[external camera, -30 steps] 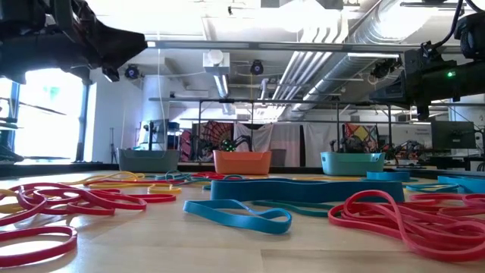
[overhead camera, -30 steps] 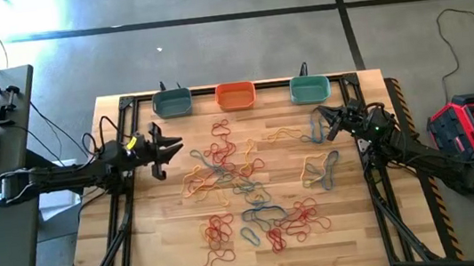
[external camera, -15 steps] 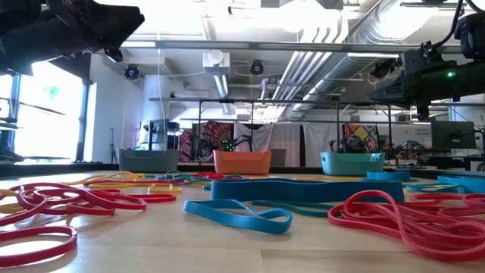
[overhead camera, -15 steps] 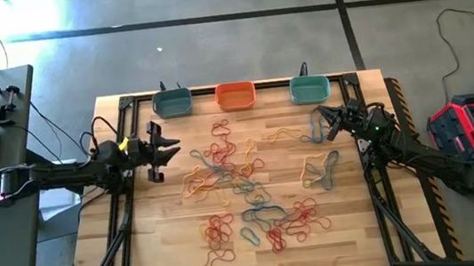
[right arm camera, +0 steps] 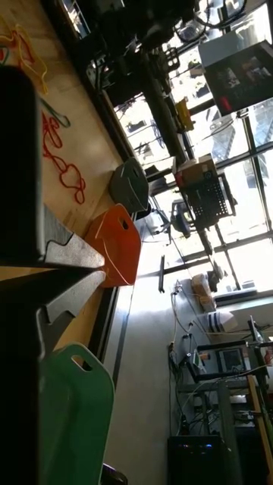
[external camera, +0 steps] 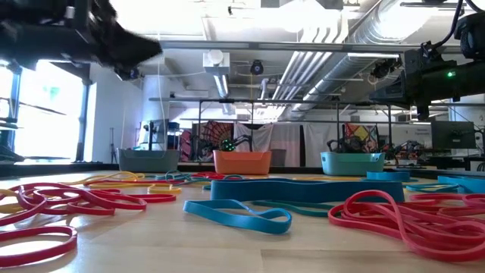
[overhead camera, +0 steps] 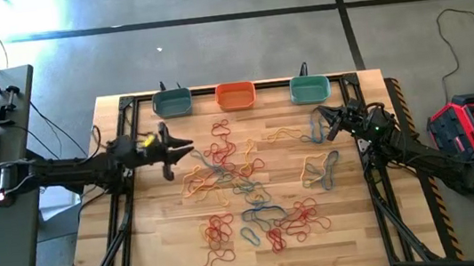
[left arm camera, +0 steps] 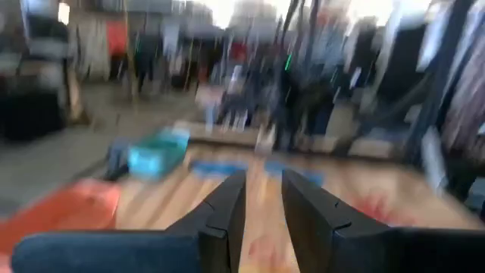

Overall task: Sort rubber bands into baskets
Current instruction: Put the red rubber band into the blue bin

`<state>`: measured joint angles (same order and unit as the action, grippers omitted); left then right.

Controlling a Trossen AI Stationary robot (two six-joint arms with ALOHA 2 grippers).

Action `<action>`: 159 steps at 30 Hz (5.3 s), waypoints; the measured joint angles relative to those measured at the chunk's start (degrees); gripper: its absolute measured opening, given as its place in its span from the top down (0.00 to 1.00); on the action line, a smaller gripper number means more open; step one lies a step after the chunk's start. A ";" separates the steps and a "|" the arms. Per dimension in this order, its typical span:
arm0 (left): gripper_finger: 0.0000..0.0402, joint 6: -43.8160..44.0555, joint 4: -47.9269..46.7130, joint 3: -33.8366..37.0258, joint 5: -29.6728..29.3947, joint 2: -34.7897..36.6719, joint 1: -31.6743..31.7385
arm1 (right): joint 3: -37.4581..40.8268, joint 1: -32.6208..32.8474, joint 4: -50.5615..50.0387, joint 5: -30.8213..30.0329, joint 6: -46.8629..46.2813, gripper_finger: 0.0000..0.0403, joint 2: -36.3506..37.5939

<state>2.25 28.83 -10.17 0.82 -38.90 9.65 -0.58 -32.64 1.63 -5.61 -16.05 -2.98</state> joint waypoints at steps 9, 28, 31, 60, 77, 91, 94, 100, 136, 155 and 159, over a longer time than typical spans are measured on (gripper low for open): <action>0.99 -9.68 -17.29 -10.35 -2.70 -12.03 0.13 | 0.01 0.01 0.00 0.00 0.00 1.00 0.00; 0.99 -9.80 -38.61 -26.21 -2.95 -37.38 5.77 | 0.02 0.01 0.00 0.00 0.00 1.00 0.00; 0.95 -7.96 -40.22 -26.92 -3.03 -39.49 6.87 | 0.01 0.01 0.00 0.00 0.01 1.00 0.00; 0.80 -9.50 -46.29 -35.67 -2.78 -55.66 10.54 | 0.02 -0.01 0.00 0.00 0.00 1.00 0.00; 0.81 -11.86 -50.78 -36.16 -0.13 -52.93 10.43 | 0.02 0.01 0.00 0.00 0.00 1.00 0.02; 0.93 -14.36 -51.34 -36.16 3.60 -50.50 7.93 | 0.02 0.01 0.00 0.00 0.00 1.00 0.02; 0.85 -13.10 -50.17 -36.16 0.61 -51.71 7.04 | 0.00 0.00 0.00 0.00 0.00 1.00 0.00; 0.69 -12.81 -46.05 -36.18 -4.10 -52.73 7.46 | 0.02 -0.01 0.00 0.00 0.00 1.00 0.00; 1.00 -17.56 -48.58 -36.07 -11.05 -49.95 10.69 | 0.00 -0.01 0.00 0.00 0.00 1.00 0.00; 1.00 -20.48 -49.35 -36.16 -26.76 -34.57 23.52 | 0.00 0.00 0.00 0.00 0.00 1.00 0.01; 1.00 -20.54 -47.92 -36.16 -28.41 -34.55 26.05 | 0.01 0.00 0.00 0.00 0.00 1.00 0.01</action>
<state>-18.29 -19.08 -46.33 -27.59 -73.45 35.70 -0.57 -32.64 1.63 -5.61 -16.05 -2.97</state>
